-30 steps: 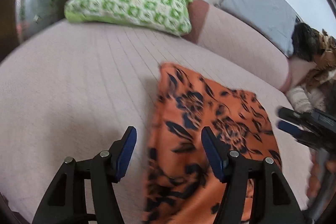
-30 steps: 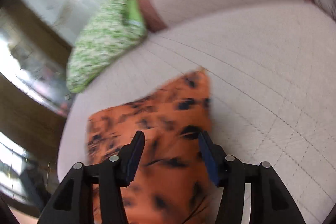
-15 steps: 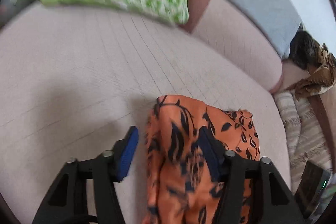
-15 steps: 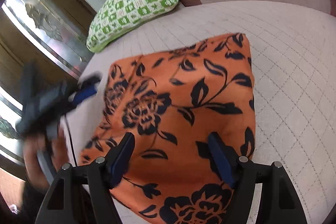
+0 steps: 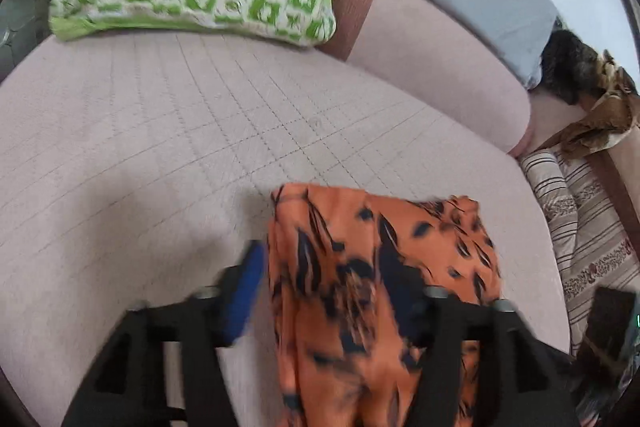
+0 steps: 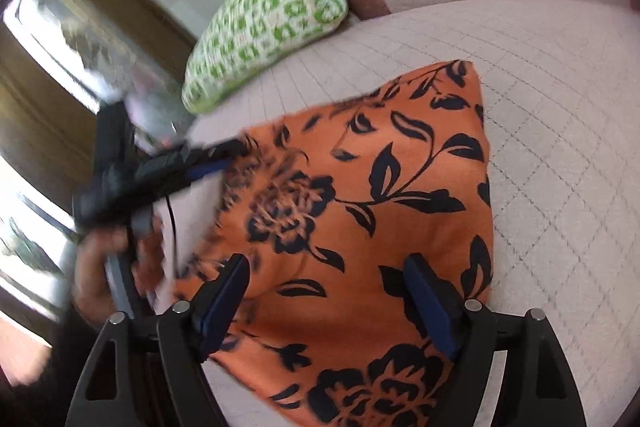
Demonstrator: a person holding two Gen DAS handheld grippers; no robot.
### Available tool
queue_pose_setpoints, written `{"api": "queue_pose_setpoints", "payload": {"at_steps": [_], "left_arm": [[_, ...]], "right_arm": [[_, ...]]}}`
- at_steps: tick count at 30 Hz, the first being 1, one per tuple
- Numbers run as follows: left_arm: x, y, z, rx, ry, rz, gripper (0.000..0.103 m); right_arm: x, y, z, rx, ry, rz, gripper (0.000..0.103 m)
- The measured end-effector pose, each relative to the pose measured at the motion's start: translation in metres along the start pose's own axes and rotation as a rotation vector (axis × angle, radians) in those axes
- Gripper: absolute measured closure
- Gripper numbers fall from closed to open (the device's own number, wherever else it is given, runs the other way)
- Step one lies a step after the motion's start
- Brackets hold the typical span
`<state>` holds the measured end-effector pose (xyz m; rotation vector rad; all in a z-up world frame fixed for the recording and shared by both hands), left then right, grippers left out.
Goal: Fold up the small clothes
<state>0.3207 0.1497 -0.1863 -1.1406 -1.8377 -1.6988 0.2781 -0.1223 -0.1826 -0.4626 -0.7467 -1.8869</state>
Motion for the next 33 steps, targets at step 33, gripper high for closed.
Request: {"api": "queue_pose_setpoints", "payload": {"at_steps": [33], "left_arm": [[-0.022, -0.072, -0.026, 0.034, -0.105, 0.137, 0.053]], "right_arm": [[-0.027, 0.019, -0.057, -0.215, -0.057, 0.105, 0.034]]}}
Point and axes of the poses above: each gripper's, at about its wrist camera, not at the fingertips, and x roughly against the way its jaws point, z to its left, y to its top, the point moved 6 cm from there along -x, roughly the way its jaws point, and after that the axes turned 15 degrees about -x, right-handed, at the moved point
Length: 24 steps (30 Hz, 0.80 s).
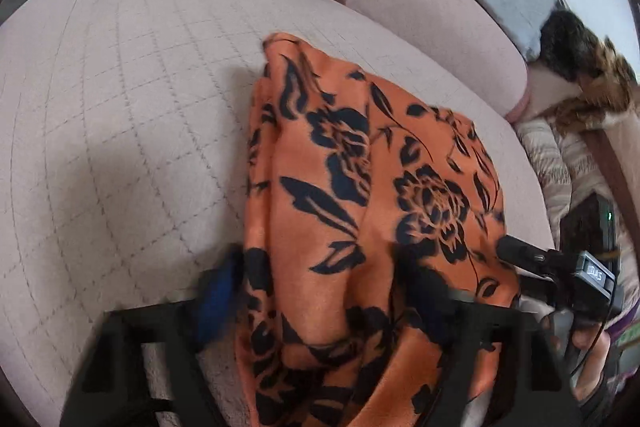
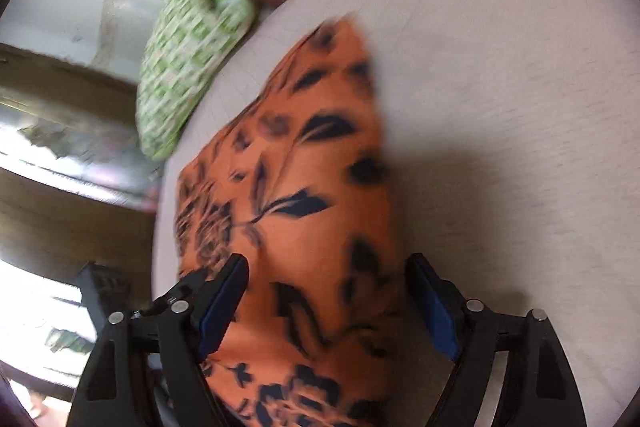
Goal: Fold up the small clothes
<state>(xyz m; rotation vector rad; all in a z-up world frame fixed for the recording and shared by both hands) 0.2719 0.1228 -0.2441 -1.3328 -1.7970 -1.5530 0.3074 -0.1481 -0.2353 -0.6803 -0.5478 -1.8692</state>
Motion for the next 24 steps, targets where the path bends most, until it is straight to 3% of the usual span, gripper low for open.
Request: {"api": "queue_pose_setpoints", "payload": {"at_steps": [3, 5, 10, 16, 21, 24], "left_arm": [[0.000, 0.002, -0.002, 0.021, -0.008, 0.004, 0.066], [0.008, 0.005, -0.010, -0.004, 0.009, -0.017, 0.070], [0.031, 0.025, -0.042, -0.041, 0.004, -0.098, 0.073], [0.041, 0.071, -0.114, -0.143, -0.041, -0.209, 0.072], [0.001, 0.083, -0.145, -0.174, -0.059, -0.169, 0.071], [-0.047, 0.070, -0.153, -0.176, -0.044, -0.082, 0.062]], "right_arm": [[-0.002, 0.000, 0.007, 0.024, -0.014, 0.007, 0.060], [0.006, -0.002, 0.015, 0.069, -0.011, -0.001, 0.067], [0.048, 0.003, 0.049, 0.183, 0.002, -0.066, 0.069], [0.111, 0.029, 0.055, 0.232, 0.018, -0.169, 0.069], [0.123, 0.053, 0.014, 0.170, 0.009, -0.211, 0.069], [0.106, 0.066, -0.032, 0.090, -0.032, -0.204, 0.065]]}}
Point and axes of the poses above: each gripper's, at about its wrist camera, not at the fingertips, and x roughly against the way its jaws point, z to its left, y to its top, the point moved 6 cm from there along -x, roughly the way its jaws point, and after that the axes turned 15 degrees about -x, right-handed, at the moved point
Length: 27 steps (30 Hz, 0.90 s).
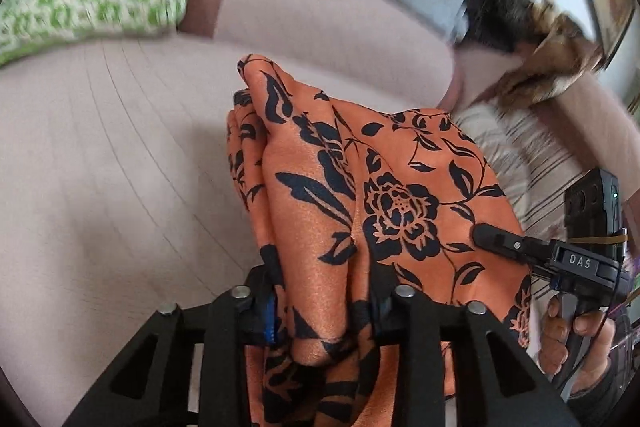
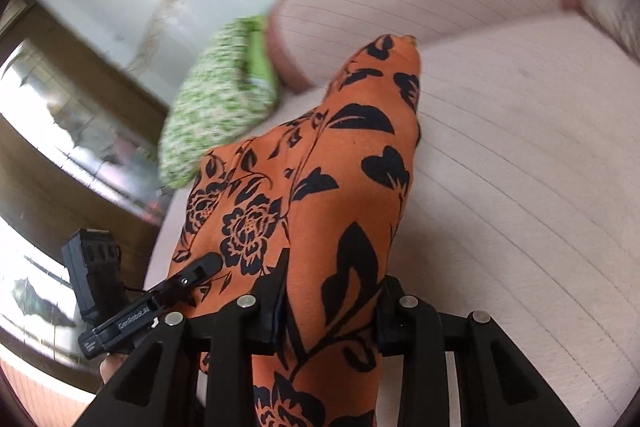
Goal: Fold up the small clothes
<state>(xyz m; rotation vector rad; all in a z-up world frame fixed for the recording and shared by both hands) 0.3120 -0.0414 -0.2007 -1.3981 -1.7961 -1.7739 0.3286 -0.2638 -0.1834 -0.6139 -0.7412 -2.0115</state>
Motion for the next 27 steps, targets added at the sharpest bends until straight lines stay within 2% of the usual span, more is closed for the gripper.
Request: {"api": "queue_pose_setpoints", "payload": {"at_steps": [1, 2, 3, 5, 6, 7, 9, 10, 12, 14, 15, 16, 17, 19, 23, 25, 27], "left_arm": [[-0.019, -0.011, 0.002, 0.006, 0.020, 0.068, 0.060], [-0.036, -0.026, 0.005, 0.017, 0.039, 0.152, 0.058], [-0.037, -0.030, 0.005, 0.025, 0.027, 0.146, 0.049], [-0.020, -0.029, 0.007, 0.007, 0.059, 0.089, 0.042], [-0.011, -0.027, 0.006, -0.017, 0.080, 0.072, 0.042], [-0.001, -0.024, 0.005, -0.043, 0.103, 0.057, 0.042], [0.019, -0.018, 0.000, -0.088, 0.145, 0.011, 0.042], [0.028, -0.016, 0.000, -0.099, 0.168, -0.014, 0.042], [0.032, -0.015, 0.003, -0.101, 0.174, -0.035, 0.041], [0.024, -0.026, 0.003, -0.105, 0.178, -0.012, 0.040], [0.012, -0.035, 0.005, -0.101, 0.195, 0.037, 0.040], [0.004, -0.041, 0.007, -0.092, 0.207, 0.073, 0.039], [0.000, -0.047, 0.009, -0.074, 0.198, 0.093, 0.037], [0.009, -0.045, 0.009, -0.060, 0.203, 0.074, 0.037], [0.033, -0.023, -0.003, -0.134, 0.248, -0.002, 0.037], [0.036, -0.010, -0.003, -0.131, 0.248, -0.038, 0.030], [0.021, -0.008, 0.002, -0.134, 0.280, -0.001, 0.030]], "right_arm": [[-0.011, -0.003, -0.018, -0.025, -0.029, 0.015, 0.062], [-0.025, -0.007, -0.042, -0.064, -0.103, 0.036, 0.054], [-0.033, -0.011, -0.059, -0.092, -0.174, 0.054, 0.045], [-0.024, -0.015, -0.064, -0.116, -0.115, 0.012, 0.039], [-0.016, -0.014, -0.062, -0.097, -0.137, -0.026, 0.039], [-0.006, -0.013, -0.056, -0.073, -0.157, -0.073, 0.039], [0.018, -0.012, -0.030, -0.019, -0.097, -0.149, 0.038], [0.022, -0.013, -0.020, -0.001, -0.074, -0.158, 0.038], [0.028, -0.021, 0.005, 0.042, -0.003, -0.155, 0.028], [0.016, -0.036, 0.018, 0.075, 0.038, -0.105, 0.022], [0.007, -0.040, 0.013, 0.077, 0.030, -0.077, 0.022], [-0.016, -0.045, 0.001, 0.040, -0.012, -0.009, 0.022], [-0.021, -0.047, -0.015, 0.006, -0.048, 0.022, 0.022], [-0.018, -0.045, -0.010, 0.014, -0.049, -0.016, 0.022], [-0.002, -0.031, 0.018, 0.076, -0.023, -0.066, 0.022], [-0.003, -0.015, 0.025, 0.078, -0.017, -0.089, 0.022], [-0.008, 0.001, 0.016, 0.044, -0.029, -0.098, 0.021]]}}
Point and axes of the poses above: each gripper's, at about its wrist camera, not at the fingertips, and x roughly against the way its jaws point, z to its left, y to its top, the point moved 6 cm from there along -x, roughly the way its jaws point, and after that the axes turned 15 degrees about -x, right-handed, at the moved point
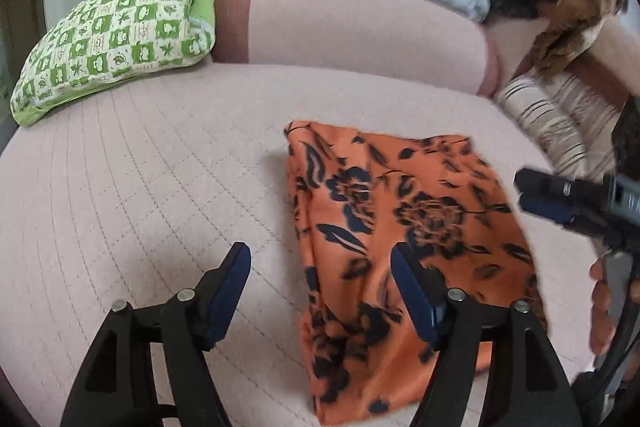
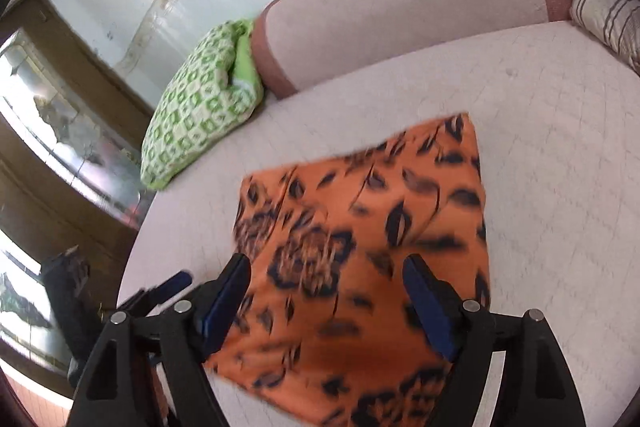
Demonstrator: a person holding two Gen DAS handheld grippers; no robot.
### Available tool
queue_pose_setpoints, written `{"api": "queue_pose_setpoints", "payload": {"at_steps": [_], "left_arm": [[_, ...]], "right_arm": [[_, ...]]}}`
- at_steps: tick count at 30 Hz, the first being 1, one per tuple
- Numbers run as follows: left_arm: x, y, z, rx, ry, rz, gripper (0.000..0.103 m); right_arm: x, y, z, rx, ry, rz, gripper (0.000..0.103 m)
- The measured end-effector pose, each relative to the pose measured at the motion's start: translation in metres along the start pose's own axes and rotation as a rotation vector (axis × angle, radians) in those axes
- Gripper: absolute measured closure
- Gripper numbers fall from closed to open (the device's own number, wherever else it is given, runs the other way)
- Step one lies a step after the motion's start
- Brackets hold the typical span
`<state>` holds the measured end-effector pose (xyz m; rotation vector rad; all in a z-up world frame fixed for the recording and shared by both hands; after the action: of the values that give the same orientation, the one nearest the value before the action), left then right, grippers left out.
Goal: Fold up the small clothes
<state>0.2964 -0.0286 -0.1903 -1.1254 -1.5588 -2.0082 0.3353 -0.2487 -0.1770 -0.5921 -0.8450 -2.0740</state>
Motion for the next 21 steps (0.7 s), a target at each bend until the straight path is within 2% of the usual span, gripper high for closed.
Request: {"api": "queue_pose_setpoints", "payload": {"at_steps": [1, 3, 4, 7, 12, 21], "left_arm": [[-0.013, -0.002, 0.000, -0.007, 0.008, 0.043, 0.030], [-0.036, -0.012, 0.001, -0.007, 0.016, 0.124, 0.029], [-0.041, -0.015, 0.001, 0.010, 0.003, 0.130, 0.029], [-0.028, -0.013, 0.004, 0.029, 0.019, 0.097, 0.029], [0.007, -0.010, -0.001, 0.000, 0.108, 0.062, 0.027], [0.085, -0.028, -0.018, 0.008, 0.173, -0.012, 0.022]], "right_arm": [[-0.013, 0.007, -0.011, -0.022, -0.024, 0.010, 0.019], [-0.040, 0.008, -0.037, -0.086, -0.078, 0.089, 0.018], [-0.042, 0.008, -0.040, -0.091, -0.072, 0.080, 0.017], [-0.025, 0.004, -0.024, -0.034, -0.066, 0.027, 0.018], [0.019, -0.020, -0.001, 0.105, -0.176, -0.063, 0.018], [0.094, -0.088, -0.007, 0.196, -0.324, -0.149, 0.016]]}}
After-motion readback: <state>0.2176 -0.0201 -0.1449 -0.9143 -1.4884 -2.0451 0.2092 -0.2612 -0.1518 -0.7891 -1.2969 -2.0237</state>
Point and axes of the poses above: each gripper's, at about its wrist camera, not at the fingertips, and x roughly against the way its jaws point, z to its left, y to its top, the point moved 6 cm from there along -x, roughly the way its jaws point, and after that the axes turned 15 degrees about -x, right-handed, at the moved point
